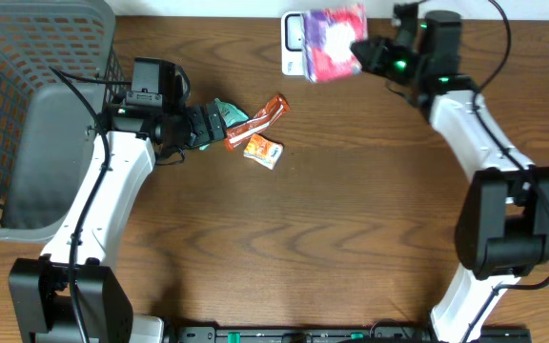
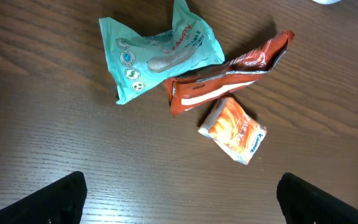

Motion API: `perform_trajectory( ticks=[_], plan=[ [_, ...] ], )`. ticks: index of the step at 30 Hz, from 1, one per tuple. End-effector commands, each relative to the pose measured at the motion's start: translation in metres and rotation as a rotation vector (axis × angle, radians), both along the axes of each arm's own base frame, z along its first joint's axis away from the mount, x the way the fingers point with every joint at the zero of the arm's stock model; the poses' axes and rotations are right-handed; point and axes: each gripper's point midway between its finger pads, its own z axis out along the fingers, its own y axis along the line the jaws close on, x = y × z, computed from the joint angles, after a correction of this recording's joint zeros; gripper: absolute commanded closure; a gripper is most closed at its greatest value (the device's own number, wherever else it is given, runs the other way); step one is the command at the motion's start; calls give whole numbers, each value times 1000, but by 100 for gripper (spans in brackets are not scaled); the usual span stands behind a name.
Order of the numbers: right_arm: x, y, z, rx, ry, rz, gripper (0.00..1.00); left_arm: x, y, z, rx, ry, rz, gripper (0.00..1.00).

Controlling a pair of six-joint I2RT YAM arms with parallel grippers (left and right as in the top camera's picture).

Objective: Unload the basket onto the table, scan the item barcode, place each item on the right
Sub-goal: 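Lift the purple pack and hold it up to the scanner, then carry the purple pack right and drop it at the table's right edge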

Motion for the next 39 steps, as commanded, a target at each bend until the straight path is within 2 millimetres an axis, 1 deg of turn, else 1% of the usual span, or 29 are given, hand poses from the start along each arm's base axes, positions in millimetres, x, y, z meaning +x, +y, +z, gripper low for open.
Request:
perform_trajectory(
  ticks=[1, 3, 6, 8, 10, 13, 15, 17, 19, 22, 24, 25, 27, 28, 29, 30, 32, 33, 34, 35, 36, 39],
  plan=[
    [19, 8, 14, -21, -16, -270, 99, 0, 2, 3, 6, -8, 5, 2],
    [23, 17, 12, -35, -35, -316, 99, 0, 2, 3, 6, -8, 5, 2],
    [31, 32, 9, -25, -83, -311, 99, 0, 2, 3, 6, -8, 5, 2],
    [36, 36, 7, -14, -109, -308, 99, 0, 2, 3, 6, -8, 5, 2],
    [39, 31, 4, -14, -110, -317, 99, 0, 2, 3, 6, -8, 5, 2],
    [44, 12, 6, -11, -112, -341, 99, 0, 2, 3, 6, -8, 5, 2],
    [47, -7, 12, 3, -116, -349, 99, 0, 2, 3, 6, -8, 5, 2],
    [49, -31, 21, 21, -120, -357, 99, 0, 2, 3, 6, -8, 5, 2],
    [48, -60, 32, 37, -123, -372, 99, 0, 2, 3, 6, -8, 5, 2],
    [43, -114, 47, 59, -118, -409, 99, 0, 2, 3, 6, -8, 5, 2],
    [35, -151, 51, 64, -91, -452, 99, 0, 2, 3, 6, -8, 5, 2],
    [30, -168, 50, 66, -68, -473, 99, 0, 2, 3, 6, -8, 5, 3],
    [19, -193, 46, 76, -24, -485, 99, 0, 2, 3, 6, -8, 5, 2],
    [16, -199, 43, 79, -12, -472, 99, 0, 2, 3, 6, -8, 5, 2],
    [12, -202, 42, 82, -8, -443, 96, 0, 2, 3, 6, -8, 5, 2],
    [9, -202, 39, 83, 1, -416, 91, 0, 2, 3, 6, -8, 5, 2],
    [3, -194, 30, 59, 25, -369, 65, 0, 2, 3, 6, -8, 5, 2],
    [2, -188, 27, 49, 38, -355, 57, 0, 2, 3, 6, -8, 5, 2],
    [1, -181, 23, 38, 49, -342, 44, 0, 2, 3, 6, -8, 5, 2],
    [0, -172, 18, 24, 66, -332, 35, 0, 2, 3, 6, -8, 5, 2],
    [1, -164, 13, 11, 84, -332, 28, 0, 2, 3, 6, -8, 5, 2],
    [3, -132, -6, -33, 131, -331, 23, 0, 2, 3, 6, -8, 5, 2]
  ],
)
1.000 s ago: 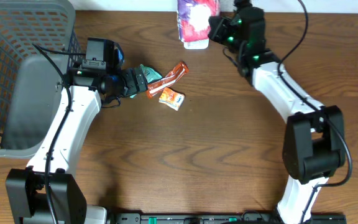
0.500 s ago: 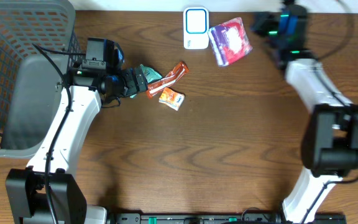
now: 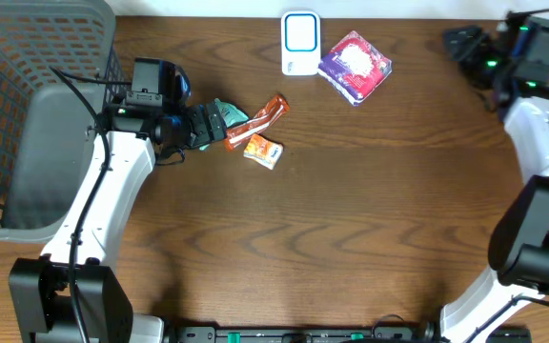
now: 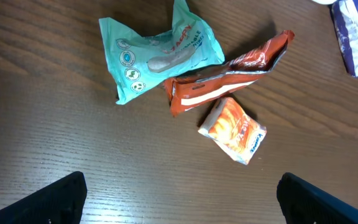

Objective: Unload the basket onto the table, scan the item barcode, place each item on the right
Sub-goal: 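Carry the purple pack right and drop it at the table's right edge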

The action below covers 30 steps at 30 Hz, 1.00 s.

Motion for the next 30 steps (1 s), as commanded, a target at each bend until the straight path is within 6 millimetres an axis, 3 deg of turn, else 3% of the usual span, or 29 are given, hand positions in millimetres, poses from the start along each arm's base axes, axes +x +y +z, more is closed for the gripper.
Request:
perform_trajectory(
  ticks=[1, 4, 7, 14, 21, 22, 23, 26, 29, 30],
  plan=[
    [5, 51, -10, -51, 21, 53, 19, 0, 2, 3, 6, -8, 4, 2],
    [11, 81, -34, -50, 76, 4, 12, 0, 2, 3, 6, -8, 4, 2],
    [13, 93, -65, -41, 153, -89, 10, 0, 2, 3, 6, -8, 4, 2],
    [19, 98, -118, -8, 233, -139, 11, 0, 2, 3, 6, -8, 4, 2],
    [29, 100, -158, 48, 251, -159, 14, 0, 2, 3, 6, -8, 4, 2],
    [30, 104, -164, 73, 254, -155, 18, 0, 2, 3, 6, -8, 4, 2],
    [32, 107, -170, 94, 254, -145, 27, 0, 2, 3, 6, -8, 4, 2],
    [31, 115, -183, 119, 266, -109, 64, 0, 2, 3, 6, -8, 4, 2],
    [27, 104, -183, 105, 284, -115, 99, 0, 2, 3, 6, -8, 4, 2],
    [27, 97, -178, 99, 284, -121, 99, 0, 2, 3, 6, -8, 4, 2]
  ],
)
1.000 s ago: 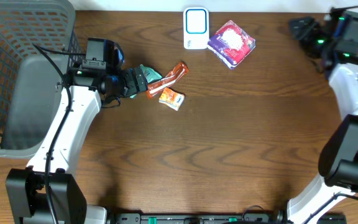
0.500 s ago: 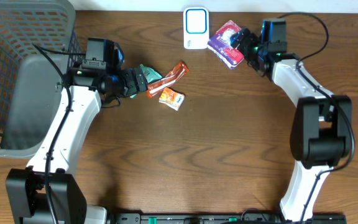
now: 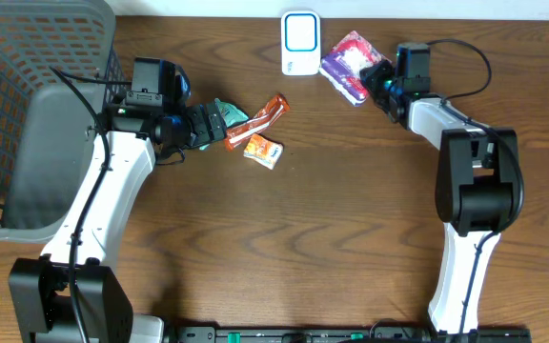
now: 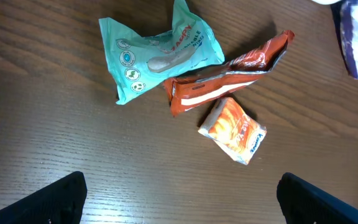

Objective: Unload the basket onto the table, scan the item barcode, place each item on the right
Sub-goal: 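Carry the purple pack right and drop it at the table's right edge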

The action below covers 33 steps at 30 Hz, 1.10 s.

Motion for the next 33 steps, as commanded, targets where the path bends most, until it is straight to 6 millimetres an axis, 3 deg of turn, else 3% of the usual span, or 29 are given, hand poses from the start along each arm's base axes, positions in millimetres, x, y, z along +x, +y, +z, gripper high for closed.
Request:
perform_trajectory(
  ticks=[1, 7, 10, 12, 14, 18, 20, 24, 27, 31, 32, 33],
  plan=[
    [-8, -18, -7, -14, 43, -5, 99, 0, 2, 3, 6, -8, 4, 2],
    [-5, -91, 77, -138, -94, -51, 99, 0, 2, 3, 6, -8, 4, 2],
    [-21, -148, 114, -195, -93, -182, 99, 0, 2, 3, 6, -8, 4, 2],
    [-35, -182, 126, -233, -69, -271, 99, 0, 2, 3, 6, -8, 4, 2],
    [-51, -213, 127, -265, -21, -348, 99, 0, 2, 3, 6, -8, 4, 2],
    [-99, -273, 97, -262, 176, -583, 99, 0, 2, 3, 6, -8, 4, 2],
    [-118, -292, 82, -228, 251, -681, 99, 0, 2, 3, 6, -8, 5, 2],
    [-133, -322, 65, -221, 294, -739, 96, 0, 2, 3, 6, -8, 4, 2],
    [-138, -341, 60, -235, 289, -752, 82, 0, 2, 3, 6, -8, 4, 2],
    [-115, -341, 70, -257, 175, -603, 28, 0, 2, 3, 6, -8, 4, 2],
    [-106, -337, 78, -252, 124, -542, 20, 0, 2, 3, 6, -8, 4, 2],
    [-98, -332, 88, -230, 73, -493, 19, 0, 2, 3, 6, -8, 4, 2]
  ],
)
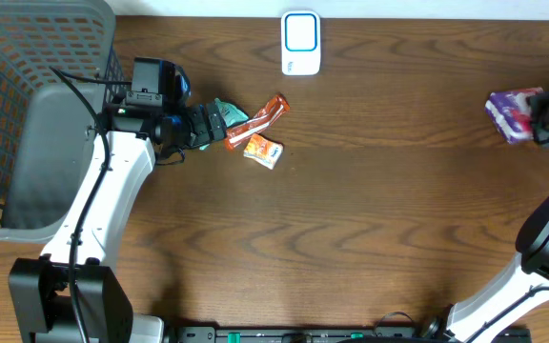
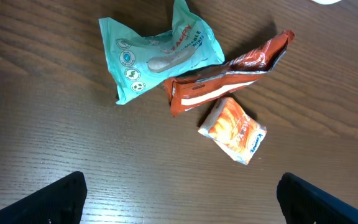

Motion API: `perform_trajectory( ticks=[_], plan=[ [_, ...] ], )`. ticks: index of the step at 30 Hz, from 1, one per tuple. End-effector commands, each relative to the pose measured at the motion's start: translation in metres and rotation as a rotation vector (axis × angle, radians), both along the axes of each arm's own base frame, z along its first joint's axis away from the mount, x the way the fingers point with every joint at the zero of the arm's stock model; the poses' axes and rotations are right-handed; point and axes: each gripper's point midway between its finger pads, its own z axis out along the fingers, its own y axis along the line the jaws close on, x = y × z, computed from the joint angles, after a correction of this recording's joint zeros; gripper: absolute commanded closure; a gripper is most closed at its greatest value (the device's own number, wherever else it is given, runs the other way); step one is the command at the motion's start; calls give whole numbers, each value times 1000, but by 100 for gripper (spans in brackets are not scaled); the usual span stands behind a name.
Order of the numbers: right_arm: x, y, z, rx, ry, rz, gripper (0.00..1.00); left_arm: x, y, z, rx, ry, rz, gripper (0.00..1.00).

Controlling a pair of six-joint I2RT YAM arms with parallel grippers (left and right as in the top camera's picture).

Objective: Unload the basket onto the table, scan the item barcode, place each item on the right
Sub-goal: 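Carry the purple pack right and drop it at the table's right edge, then reach the right gripper to the small orange-white pack and grasp it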

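Observation:
The white scanner [image 1: 301, 43] with a blue face lies at the table's far edge. My right gripper [image 1: 539, 116] is at the far right edge of the overhead view, shut on the purple packet [image 1: 510, 111], well away from the scanner. My left gripper [image 1: 213, 124] hangs open over a small pile: a teal packet [image 2: 157, 55], a red-brown sachet [image 2: 229, 71] and an orange packet [image 2: 233, 130]. In the left wrist view its dark fingertips [image 2: 61, 198] stand far apart at the bottom corners, with only bare wood between them [image 2: 179, 202].
A grey mesh basket [image 1: 27, 114] fills the left side of the table, close behind my left arm. The wooden table [image 1: 351, 219] stretches between the pile and the right arm.
The purple packet was next to the scanner with my right gripper at it. Now the packet is at the far right edge in that gripper. The left arm has not moved.
My right gripper first held the purple packet over the scanner. Then the packet lay on the table right of the scanner, with the gripper away at the back right. Then the gripper was at the packet again, and now holds it far right.

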Motion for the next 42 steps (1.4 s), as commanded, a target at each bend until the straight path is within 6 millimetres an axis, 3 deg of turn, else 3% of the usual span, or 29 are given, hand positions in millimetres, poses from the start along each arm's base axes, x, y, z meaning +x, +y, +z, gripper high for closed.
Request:
perform_trajectory(
  ticks=[1, 6, 10, 13, 16, 18, 20, 24, 27, 30, 35, 42],
  plan=[
    [25, 22, 28, 17, -120, 225, 20, 0, 2, 3, 6, -8, 4, 2],
    [43, 55, 105, 36, -351, 400, 21, 0, 2, 3, 6, -8, 4, 2],
    [40, 87, 152, -2, -410, 476, 19, 0, 2, 3, 6, -8, 4, 2],
    [39, 123, 170, -30, -418, 586, 20, 0, 2, 3, 6, -8, 4, 2],
    [41, 190, 169, -31, -422, 846, 23, 0, 2, 3, 6, -8, 4, 2],
    [36, 234, 152, -2, -368, 977, 20, 0, 2, 3, 6, -8, 4, 2],
    [28, 274, 129, 57, -283, 1053, 11, 0, 2, 3, 6, -8, 4, 2],
    [17, 356, 91, 106, -178, 1238, 7, 0, 2, 3, 6, -8, 4, 2],
    [8, 426, 61, 63, -150, 1455, 8, 0, 2, 3, 6, -8, 4, 2],
    [0, 481, 32, 81, -132, 1561, 12, 0, 2, 3, 6, -8, 4, 2],
    [-11, 541, -15, 135, -107, 1638, 29, 0, 2, 3, 6, -8, 4, 2],
    [-35, 570, -59, 208, 0, 1670, 35, 0, 2, 3, 6, -8, 4, 2]
  ],
)
